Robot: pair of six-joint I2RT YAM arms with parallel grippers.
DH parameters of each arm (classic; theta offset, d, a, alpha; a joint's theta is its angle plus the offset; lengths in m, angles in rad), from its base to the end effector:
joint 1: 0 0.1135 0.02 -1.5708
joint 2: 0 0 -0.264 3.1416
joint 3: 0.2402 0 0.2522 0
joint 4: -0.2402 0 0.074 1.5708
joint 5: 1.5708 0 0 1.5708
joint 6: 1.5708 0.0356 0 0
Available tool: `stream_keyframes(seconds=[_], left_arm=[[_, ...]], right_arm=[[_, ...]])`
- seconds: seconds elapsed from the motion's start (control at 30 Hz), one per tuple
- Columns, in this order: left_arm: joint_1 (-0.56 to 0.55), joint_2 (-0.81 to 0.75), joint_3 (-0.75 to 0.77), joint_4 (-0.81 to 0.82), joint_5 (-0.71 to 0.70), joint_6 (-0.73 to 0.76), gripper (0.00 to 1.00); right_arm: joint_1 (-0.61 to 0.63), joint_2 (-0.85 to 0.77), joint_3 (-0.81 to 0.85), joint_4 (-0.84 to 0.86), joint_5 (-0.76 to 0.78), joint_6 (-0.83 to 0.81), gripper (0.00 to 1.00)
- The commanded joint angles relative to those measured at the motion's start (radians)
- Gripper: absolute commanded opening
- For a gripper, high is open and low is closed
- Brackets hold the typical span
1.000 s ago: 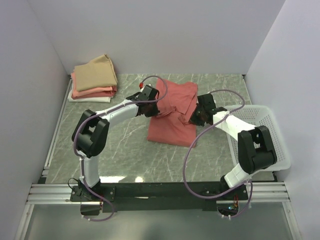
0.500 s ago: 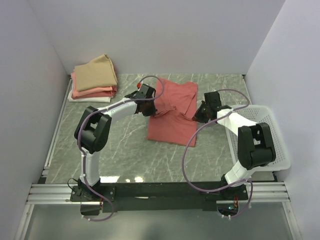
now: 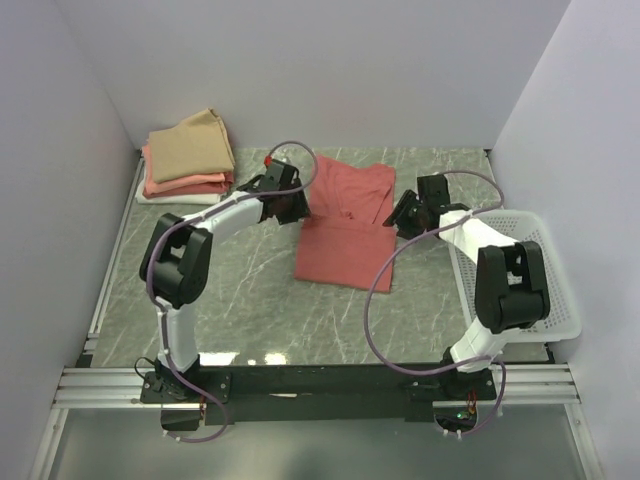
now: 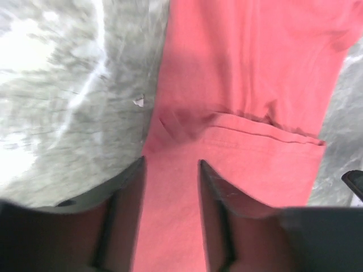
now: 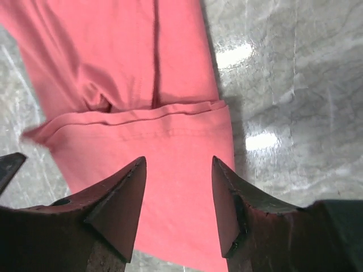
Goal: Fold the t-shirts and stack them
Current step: Fold the tshirt
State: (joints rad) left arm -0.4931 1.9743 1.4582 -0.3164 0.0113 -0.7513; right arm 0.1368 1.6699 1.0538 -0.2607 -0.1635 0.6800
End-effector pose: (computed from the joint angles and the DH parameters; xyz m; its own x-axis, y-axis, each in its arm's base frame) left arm 0.3875 -0.2087 0.2065 -0.8038 -0.3429 -0.4861 -0.0939 0.8800 -0.4655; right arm 0.3464 0.0535 0.1997 -0.7416 0.5242 -0.4187 0.2940 0.8149 0.4995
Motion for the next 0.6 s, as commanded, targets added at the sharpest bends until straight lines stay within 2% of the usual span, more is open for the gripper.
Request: stream_keyframes(seconds=[0.0,0.13,0.17,0.23,0.27,0.37,0.57], left_arm=[[0.005,-0.136,-0.016,0.042,-0.01,0.02,0.44],[-0.028,-0.18,-0.084,0.066,-0.004,-0.009,0.27],[-0.038,-0.181,-0.09,0.074,0.006,-0.016,0.19],[-0.061,-0.149,-0.076,0.089,0.018,-0.019,0.13],[-0.067,-0.128,-0.062,0.086,0.027,-0.022,0.07],[-0.071,-0.042,0.004,0.08,0.055,-0.02,0.01],[-0.044,0.139,0.155,0.073,0.079,-0.005,0.01]], right_arm=[[0.003,-0.105,0.037,-0.025,0.021,-0.022,0.56],[0.078,-0.157,-0.032,0.003,0.025,-0.013,0.51],[0.095,-0.154,-0.037,0.008,0.03,-0.011,0.49],[0.138,-0.132,-0.04,0.034,0.035,-0.007,0.47],[0.148,-0.116,-0.034,0.043,0.03,-0.01,0.47],[0.176,-0.039,0.032,0.034,0.032,-0.022,0.44],[0.167,0.138,0.175,0.025,0.033,-0.025,0.4]])
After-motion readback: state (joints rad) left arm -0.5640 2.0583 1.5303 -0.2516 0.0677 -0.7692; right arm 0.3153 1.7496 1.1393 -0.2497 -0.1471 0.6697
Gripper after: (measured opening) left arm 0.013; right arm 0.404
